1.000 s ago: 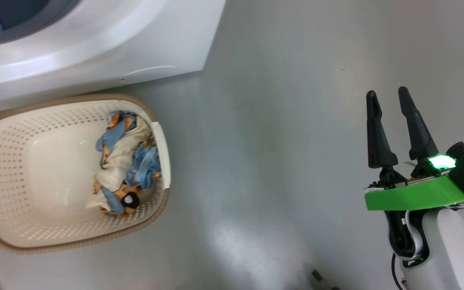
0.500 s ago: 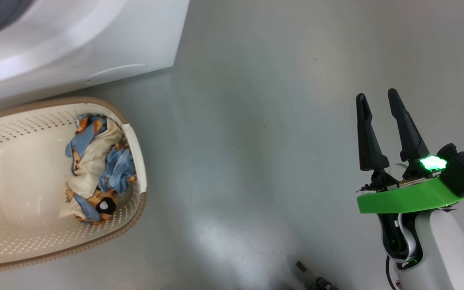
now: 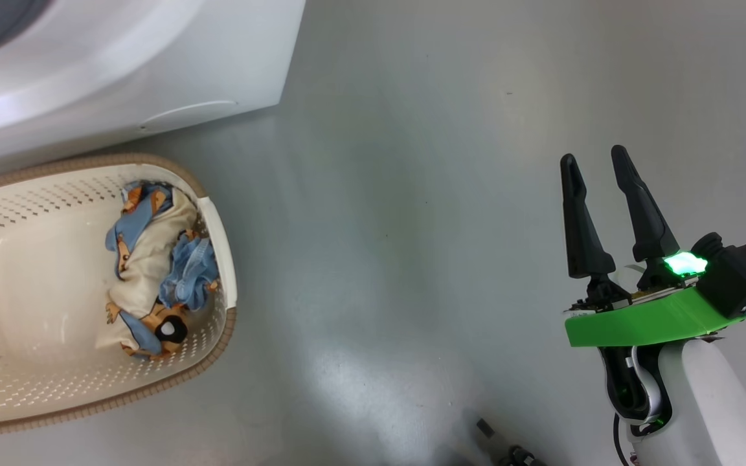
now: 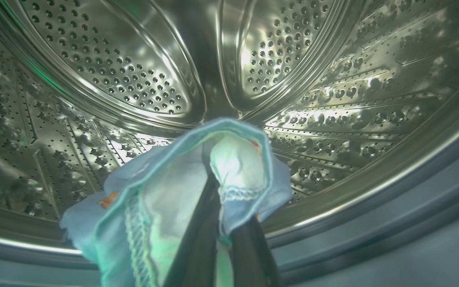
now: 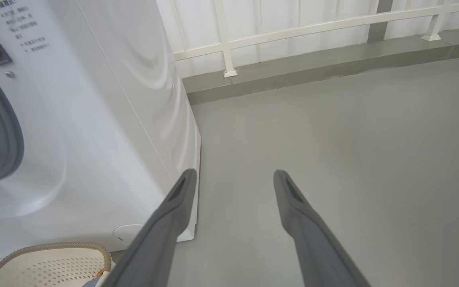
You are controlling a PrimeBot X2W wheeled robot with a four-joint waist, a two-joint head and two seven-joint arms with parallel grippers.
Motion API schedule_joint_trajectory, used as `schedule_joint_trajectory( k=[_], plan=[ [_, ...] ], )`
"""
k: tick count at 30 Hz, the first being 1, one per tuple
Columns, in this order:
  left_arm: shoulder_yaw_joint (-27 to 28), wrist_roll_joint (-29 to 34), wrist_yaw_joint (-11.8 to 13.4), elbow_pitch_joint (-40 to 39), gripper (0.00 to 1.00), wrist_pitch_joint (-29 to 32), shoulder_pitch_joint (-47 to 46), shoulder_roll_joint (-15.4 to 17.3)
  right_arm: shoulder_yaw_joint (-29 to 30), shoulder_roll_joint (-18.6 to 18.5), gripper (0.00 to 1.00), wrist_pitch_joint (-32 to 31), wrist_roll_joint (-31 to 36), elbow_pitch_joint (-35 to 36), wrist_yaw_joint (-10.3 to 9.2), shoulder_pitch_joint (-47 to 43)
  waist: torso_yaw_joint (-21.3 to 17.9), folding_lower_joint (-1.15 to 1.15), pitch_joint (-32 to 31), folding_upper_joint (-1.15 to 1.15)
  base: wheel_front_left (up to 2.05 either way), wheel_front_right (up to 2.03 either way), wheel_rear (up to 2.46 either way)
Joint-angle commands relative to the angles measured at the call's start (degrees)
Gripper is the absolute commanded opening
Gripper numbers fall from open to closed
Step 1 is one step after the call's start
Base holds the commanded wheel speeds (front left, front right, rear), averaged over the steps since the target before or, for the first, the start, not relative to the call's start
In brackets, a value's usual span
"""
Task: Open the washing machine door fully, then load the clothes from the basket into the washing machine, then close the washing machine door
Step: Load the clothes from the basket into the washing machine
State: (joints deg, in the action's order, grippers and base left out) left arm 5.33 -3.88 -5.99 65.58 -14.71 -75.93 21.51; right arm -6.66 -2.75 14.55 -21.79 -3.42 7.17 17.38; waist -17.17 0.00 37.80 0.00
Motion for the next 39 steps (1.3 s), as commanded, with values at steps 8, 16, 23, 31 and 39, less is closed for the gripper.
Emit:
schedule_joint_trajectory(
  k=[8,16,23,31,39],
  plan=[
    [-0.3,-0.7,-0.3,2.2,1.00,-0.3,-1.7,2.6,-0.9,-0.2,1.00,0.4,-1.2,0.9,0.32,0.1,0.4,0.00,-0.8,0.00,0.00,0.00,0.00],
    [0.5,-2.8,-0.6,1.1,1.00,-0.3,0.6,1.1,-0.3,-0.2,1.00,0.4,-0.9,1.0,0.32,0.0,1.6,0.00,-2.5,0.00,0.00,0.00,0.00],
    [0.8,-5.0,-1.3,-2.2,1.00,-0.3,4.6,-0.5,-0.2,-0.7,1.00,0.4,-0.8,0.8,0.32,-0.2,3.0,0.00,-4.6,0.00,0.00,0.00,0.00],
    [-0.8,-7.0,-1.5,-5.7,1.00,-0.3,9.7,-2.4,-0.1,-1.5,1.00,0.4,-0.7,0.6,0.32,-0.6,4.2,0.00,-7.4,0.00,0.00,0.00,0.00],
    [-3.3,-11.1,-1.5,-9.2,1.00,-0.3,13.3,-3.2,0.0,-1.8,1.00,0.4,-0.6,0.1,0.32,-1.2,5.0,0.00,-9.4,0.00,0.00,0.00,0.00]
  ],
)
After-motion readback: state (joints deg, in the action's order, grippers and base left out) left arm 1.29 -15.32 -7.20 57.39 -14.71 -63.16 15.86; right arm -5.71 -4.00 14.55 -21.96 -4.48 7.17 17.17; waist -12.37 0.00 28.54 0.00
